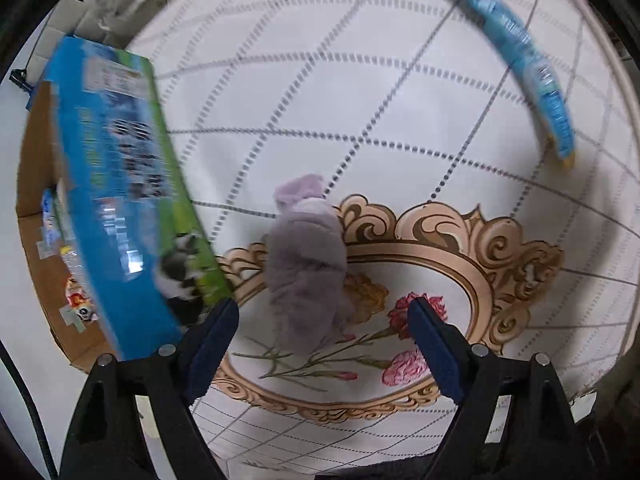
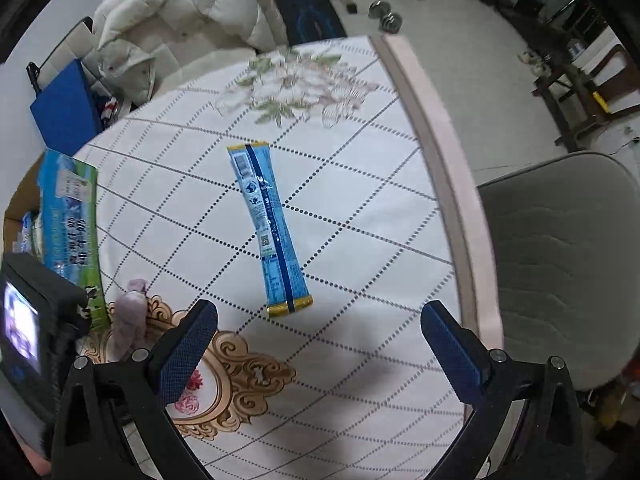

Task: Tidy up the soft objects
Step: 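Grasp the purple sock with the left tool while the right tool grasps the blue tube, then carry the sock and tube into the box and open both tools to release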

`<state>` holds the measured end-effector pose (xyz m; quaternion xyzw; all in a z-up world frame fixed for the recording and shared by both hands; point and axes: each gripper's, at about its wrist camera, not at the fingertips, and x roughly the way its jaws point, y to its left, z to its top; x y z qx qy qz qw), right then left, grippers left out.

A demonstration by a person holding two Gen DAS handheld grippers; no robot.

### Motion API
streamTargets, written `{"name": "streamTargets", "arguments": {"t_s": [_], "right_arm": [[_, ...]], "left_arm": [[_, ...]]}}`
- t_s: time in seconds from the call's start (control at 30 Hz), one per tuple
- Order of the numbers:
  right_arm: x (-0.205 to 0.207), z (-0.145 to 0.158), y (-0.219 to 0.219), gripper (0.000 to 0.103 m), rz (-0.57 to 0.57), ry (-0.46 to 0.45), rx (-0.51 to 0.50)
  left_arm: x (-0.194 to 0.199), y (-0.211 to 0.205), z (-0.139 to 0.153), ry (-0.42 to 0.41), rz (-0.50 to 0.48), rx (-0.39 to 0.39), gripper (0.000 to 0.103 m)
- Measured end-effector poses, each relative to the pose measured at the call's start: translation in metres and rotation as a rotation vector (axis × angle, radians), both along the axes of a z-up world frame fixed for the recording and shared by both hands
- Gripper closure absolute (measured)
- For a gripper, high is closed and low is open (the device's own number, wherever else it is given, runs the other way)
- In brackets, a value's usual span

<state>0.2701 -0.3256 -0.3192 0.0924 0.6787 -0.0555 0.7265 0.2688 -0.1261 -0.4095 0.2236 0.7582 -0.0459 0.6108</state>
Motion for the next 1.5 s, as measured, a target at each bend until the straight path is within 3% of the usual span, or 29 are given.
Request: {"name": "streamTargets", "arguments": {"t_s": [0.2,0.27,0.33,0.4,0.53,0.57,0.67,0.83,1.03,1.13,1.2,1.3,1.5], "right_arm": [[0.044,-0.06,0.022,0.006,0.088,0.101,0.018],[0.056,-0.075,0.029,0.01,0.109,0.125,0.015],[0.069,-0.092,0.034,0.019,0.119,0.158,0.012],[0.078,-0.106,0.038,0.028,0.115,0.183,0.009],[0.086,-0.121,0.054,0.056,0.154,0.233,-0.04],[0.086,-0.12,0.057,0.079,0.159,0.232,-0.041],[0.077,-0.115,0.066,0.088,0.166,0.232,-0.022],[0.048,-0.09,0.075,0.089,0.132,0.206,0.085],[0.02,-0.01,0.118,0.089,0.113,0.075,0.264],[0.021,0.034,0.162,0.089,0.138,0.007,0.348],[0.023,0.051,0.195,0.089,0.158,-0.02,0.386],[0.027,0.061,0.249,0.089,0.179,-0.033,0.431],[0.053,0.033,0.32,0.089,0.132,0.017,0.414]], "left_arm": [[0.003,-0.004,-0.034,0.056,0.025,0.059,0.017],[0.005,-0.001,-0.039,0.061,0.058,0.044,0.017],[0.007,0.002,-0.038,0.084,0.106,-0.008,0.033],[0.007,0.006,-0.037,0.12,0.169,-0.087,0.07],[0.003,0.009,-0.033,0.106,0.215,-0.122,0.072],[0.001,0.011,-0.031,0.097,0.221,-0.128,0.073],[-0.002,0.017,-0.016,0.056,0.257,-0.16,0.074],[-0.011,0.031,0.047,-0.069,0.283,-0.263,0.074],[-0.006,0.09,0.14,-0.201,0.304,-0.374,0.074],[0.012,0.136,0.167,-0.216,0.331,-0.411,0.074],[0.037,0.164,0.174,-0.204,0.355,-0.425,0.074],[0.072,0.209,0.155,-0.18,0.399,-0.428,0.074],[0.141,0.257,0.118,-0.048,0.473,-0.457,0.074]]}}
